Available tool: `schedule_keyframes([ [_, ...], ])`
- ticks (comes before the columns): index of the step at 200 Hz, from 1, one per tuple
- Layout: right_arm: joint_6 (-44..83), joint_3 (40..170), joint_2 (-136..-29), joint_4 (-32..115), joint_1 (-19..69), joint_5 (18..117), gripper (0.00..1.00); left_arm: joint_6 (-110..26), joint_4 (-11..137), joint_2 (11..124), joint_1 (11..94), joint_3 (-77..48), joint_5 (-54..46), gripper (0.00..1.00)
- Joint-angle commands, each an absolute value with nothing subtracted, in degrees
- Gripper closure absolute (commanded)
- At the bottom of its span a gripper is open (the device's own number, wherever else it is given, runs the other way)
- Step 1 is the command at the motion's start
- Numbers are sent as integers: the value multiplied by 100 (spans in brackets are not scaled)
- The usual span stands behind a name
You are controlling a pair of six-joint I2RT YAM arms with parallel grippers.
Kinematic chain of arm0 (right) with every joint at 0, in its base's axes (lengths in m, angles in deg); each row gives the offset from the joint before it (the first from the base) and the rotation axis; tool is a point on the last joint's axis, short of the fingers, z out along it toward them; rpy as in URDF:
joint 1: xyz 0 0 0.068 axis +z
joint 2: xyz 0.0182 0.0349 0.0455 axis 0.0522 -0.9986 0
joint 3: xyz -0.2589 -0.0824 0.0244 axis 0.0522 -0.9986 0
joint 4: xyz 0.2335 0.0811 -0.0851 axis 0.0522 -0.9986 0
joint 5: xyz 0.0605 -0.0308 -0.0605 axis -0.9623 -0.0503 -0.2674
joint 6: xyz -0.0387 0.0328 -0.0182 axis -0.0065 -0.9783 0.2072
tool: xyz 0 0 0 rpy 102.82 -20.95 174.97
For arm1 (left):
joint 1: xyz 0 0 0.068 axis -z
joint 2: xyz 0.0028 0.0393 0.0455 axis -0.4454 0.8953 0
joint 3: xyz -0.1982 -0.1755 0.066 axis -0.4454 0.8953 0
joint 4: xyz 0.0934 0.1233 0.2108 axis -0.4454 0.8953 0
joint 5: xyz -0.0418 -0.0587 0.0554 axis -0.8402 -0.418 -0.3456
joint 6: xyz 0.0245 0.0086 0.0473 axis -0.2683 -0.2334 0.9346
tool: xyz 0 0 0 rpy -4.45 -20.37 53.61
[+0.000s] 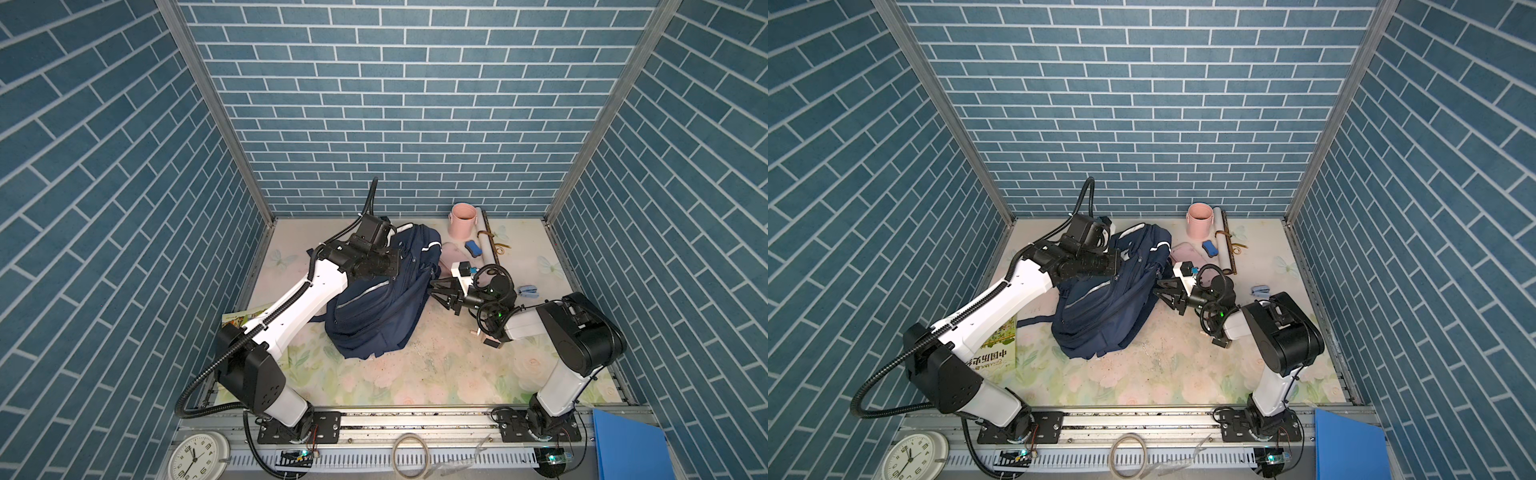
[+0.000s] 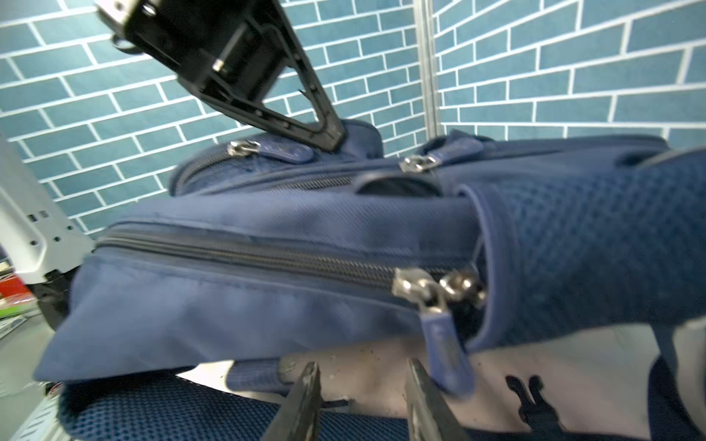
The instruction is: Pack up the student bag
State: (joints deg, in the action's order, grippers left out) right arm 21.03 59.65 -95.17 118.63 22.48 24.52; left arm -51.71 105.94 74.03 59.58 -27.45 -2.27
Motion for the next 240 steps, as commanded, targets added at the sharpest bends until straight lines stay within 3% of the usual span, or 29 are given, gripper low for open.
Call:
schedule_keyframes([
  [1, 1782, 6095, -9623, 12451, 2202, 2086, 61, -5116, 9962, 7042, 5902, -2796, -266, 100],
  [62, 1846, 6156, -9653, 11950, 2066, 2052, 61, -5129, 9909, 7034, 5862, -2775, -402, 100],
  [127, 1935, 6579, -9787, 11063, 1928, 1883, 53, -5156, 9873, 6929, 5866, -2855, -498, 100],
  [199, 2165, 6803, -9784, 10475, 1929, 1748, 53, -5236, 9796, 6893, 5871, -2812, -498, 100],
  [240, 2042, 6708, -9640, 10879, 1933, 1641, 57, -5246, 9775, 6919, 5871, -2720, -445, 100],
])
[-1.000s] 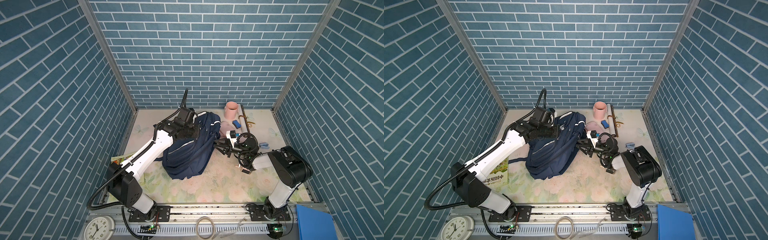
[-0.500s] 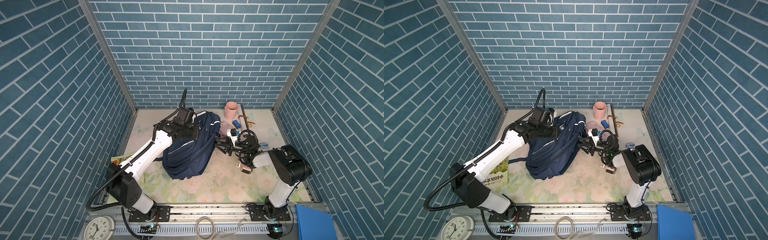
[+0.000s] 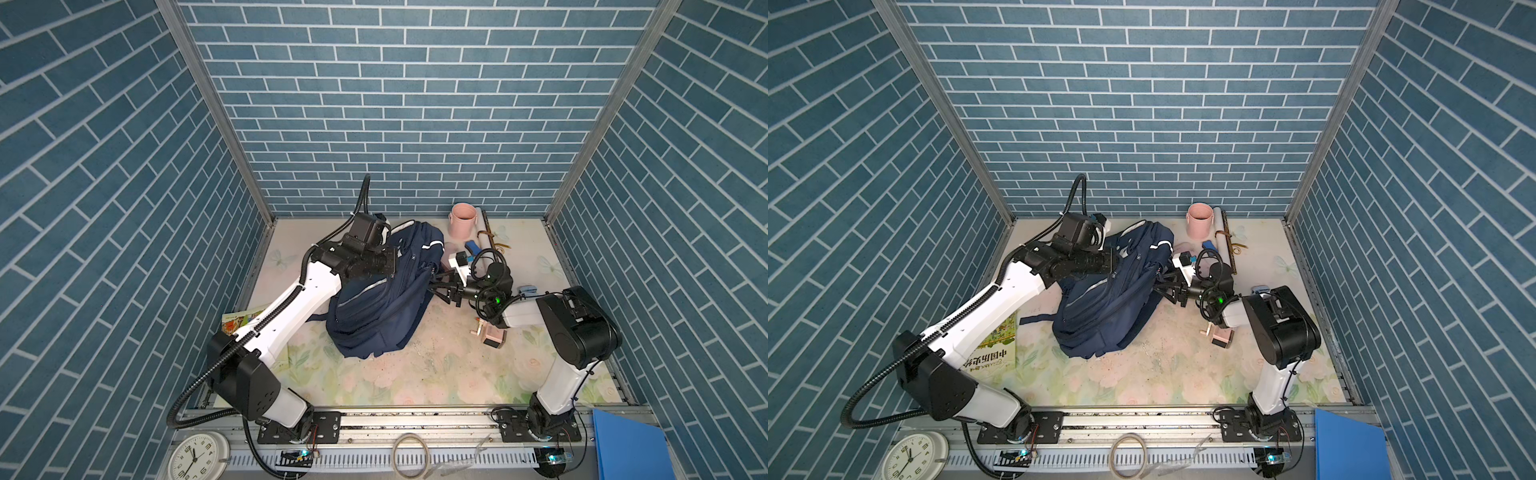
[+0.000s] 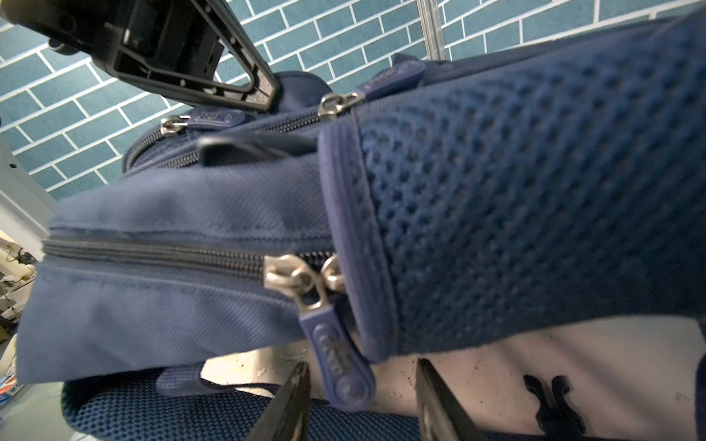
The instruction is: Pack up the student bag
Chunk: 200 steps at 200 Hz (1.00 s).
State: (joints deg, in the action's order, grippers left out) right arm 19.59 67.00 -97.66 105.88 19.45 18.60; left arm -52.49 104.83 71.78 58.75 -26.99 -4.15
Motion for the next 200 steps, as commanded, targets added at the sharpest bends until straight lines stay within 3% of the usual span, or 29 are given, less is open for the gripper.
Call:
schedule_keyframes([
  [1, 2034, 6706, -9635, 10900, 1933, 1632, 57, -5244, 9772, 6915, 5866, -2713, -441, 100],
  [75, 1542, 6644, -9634, 11587, 1854, 1458, 65, -5243, 9774, 6937, 5856, -2635, -357, 100],
  [120, 1058, 6447, -9749, 12342, 1811, 1257, 61, -5247, 9786, 6928, 5822, -2606, -348, 100],
  [200, 1031, 6503, -9849, 12231, 1806, 1295, 78, -5269, 9774, 6936, 5822, -2583, -330, 100],
])
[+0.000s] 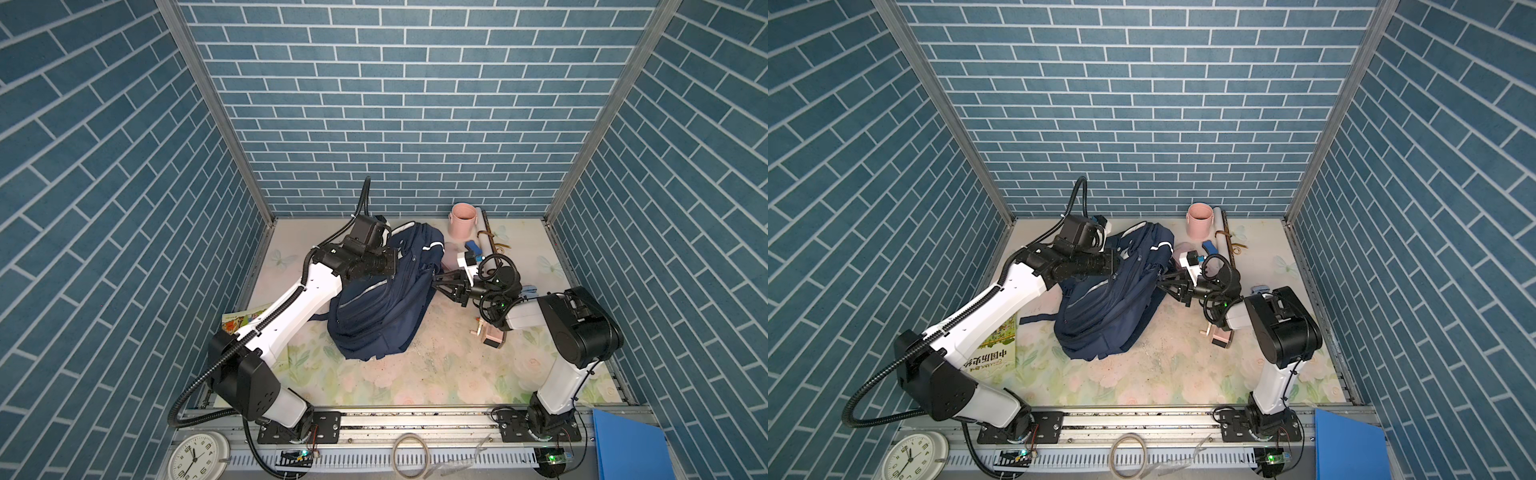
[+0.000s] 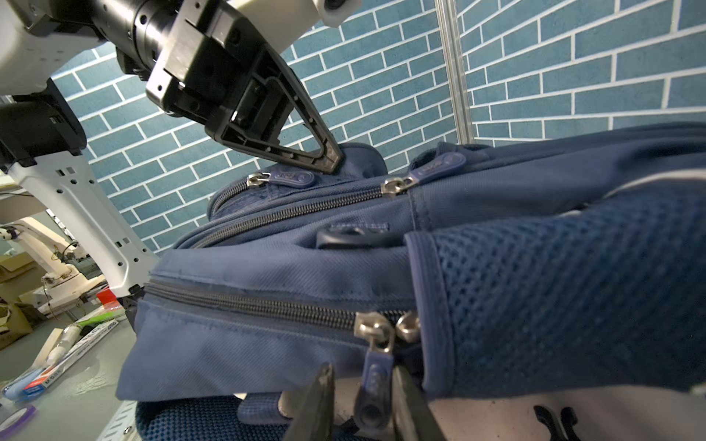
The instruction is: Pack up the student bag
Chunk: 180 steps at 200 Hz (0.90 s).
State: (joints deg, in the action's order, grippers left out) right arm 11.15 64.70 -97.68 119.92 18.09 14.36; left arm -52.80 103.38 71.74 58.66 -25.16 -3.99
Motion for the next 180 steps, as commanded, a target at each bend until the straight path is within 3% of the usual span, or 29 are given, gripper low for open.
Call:
schedule_keyframes([
  [1, 1031, 6507, -9850, 12231, 1808, 1292, 78, -5269, 9772, 6941, 5821, -2583, -330, 100],
  [55, 1354, 6540, -9794, 11651, 1810, 1478, 86, -5293, 9771, 6972, 5809, -2688, -345, 100],
  [91, 1542, 6568, -9771, 11273, 1807, 1549, 73, -5314, 9750, 6988, 5812, -2741, -419, 100],
  [111, 1525, 6601, -9816, 11281, 1810, 1494, 71, -5326, 9734, 6990, 5806, -2799, -470, 100],
  [180, 1336, 6600, -9890, 11555, 1810, 1582, 85, -5361, 9724, 6964, 5816, -2807, -457, 100],
])
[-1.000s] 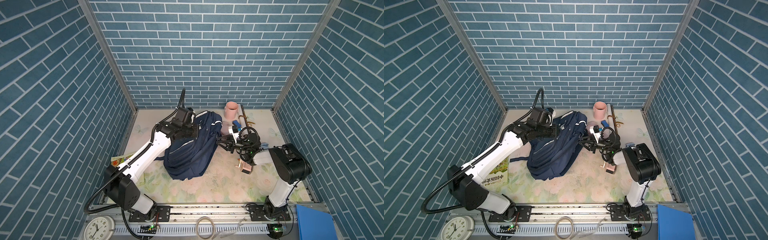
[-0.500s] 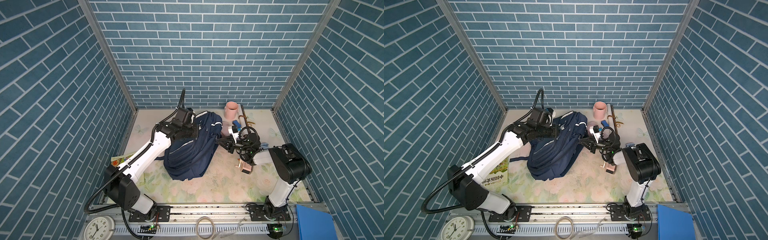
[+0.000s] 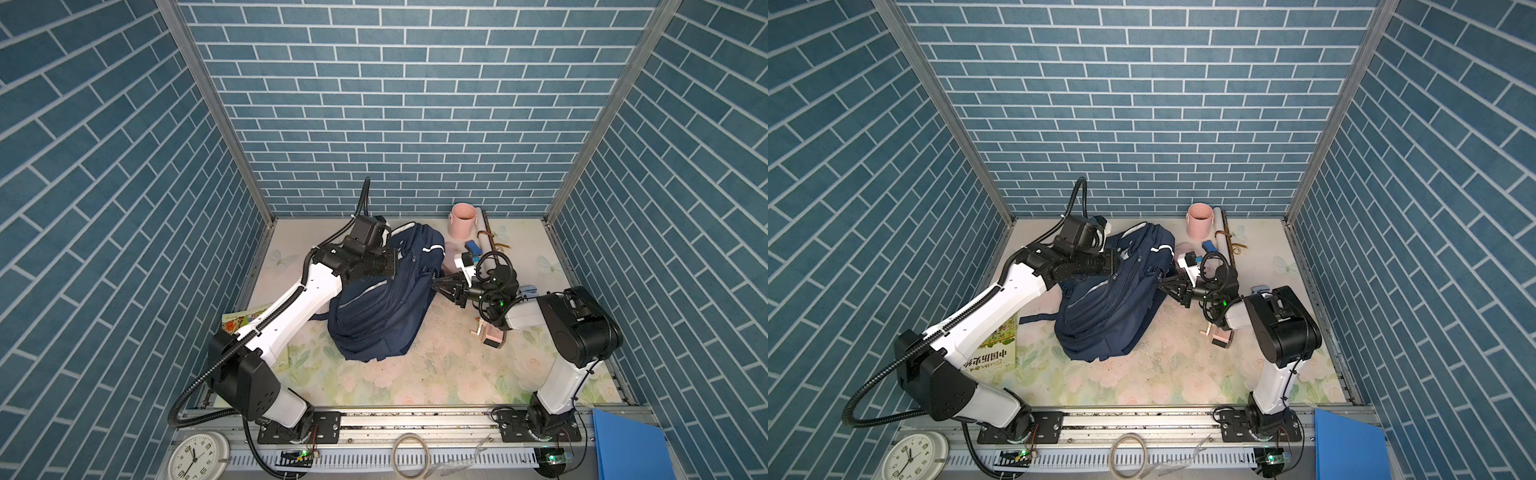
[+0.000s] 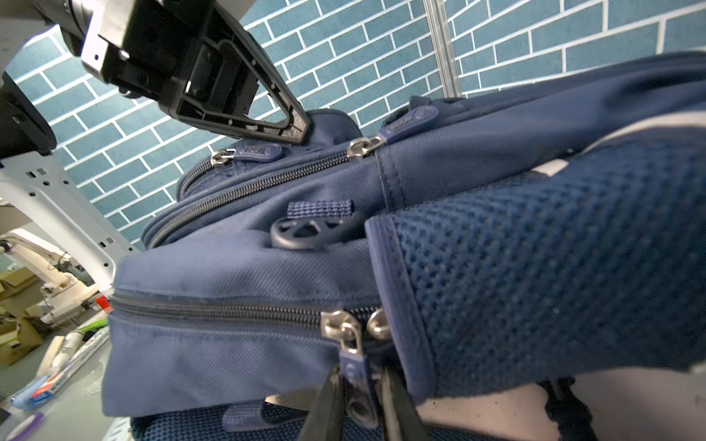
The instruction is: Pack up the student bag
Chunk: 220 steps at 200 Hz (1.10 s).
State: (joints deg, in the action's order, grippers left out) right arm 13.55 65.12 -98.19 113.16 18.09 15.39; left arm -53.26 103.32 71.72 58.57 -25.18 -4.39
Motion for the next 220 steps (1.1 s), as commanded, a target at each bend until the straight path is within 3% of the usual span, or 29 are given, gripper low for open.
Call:
schedule_keyframes([
  [1, 1333, 6595, -9883, 11558, 1810, 1585, 85, -5364, 9720, 6964, 5822, -2809, -455, 100],
  [53, 1447, 6287, -9646, 11748, 1806, 1960, 90, -5485, 9692, 7015, 5750, -2820, -494, 100],
  [90, 1585, 6193, -9462, 11732, 1810, 2154, 100, -5588, 9603, 7051, 5739, -2782, -517, 100],
  [112, 1741, 6086, -9248, 11596, 1824, 2371, 100, -5763, 9483, 7077, 5715, -2694, -421, 100],
  [130, 2280, 6001, -8887, 10923, 1914, 2680, 100, -6067, 9297, 7086, 5628, -2575, -291, 100],
  [167, 4180, 6342, -7983, 8089, 2658, 3674, 100, -6935, 8563, 6994, 5550, -2152, 142, 100],
  [220, 4491, 6269, -7274, 7143, 3343, 4322, 100, -8092, 7456, 6847, 5682, -1625, 873, 100],
])
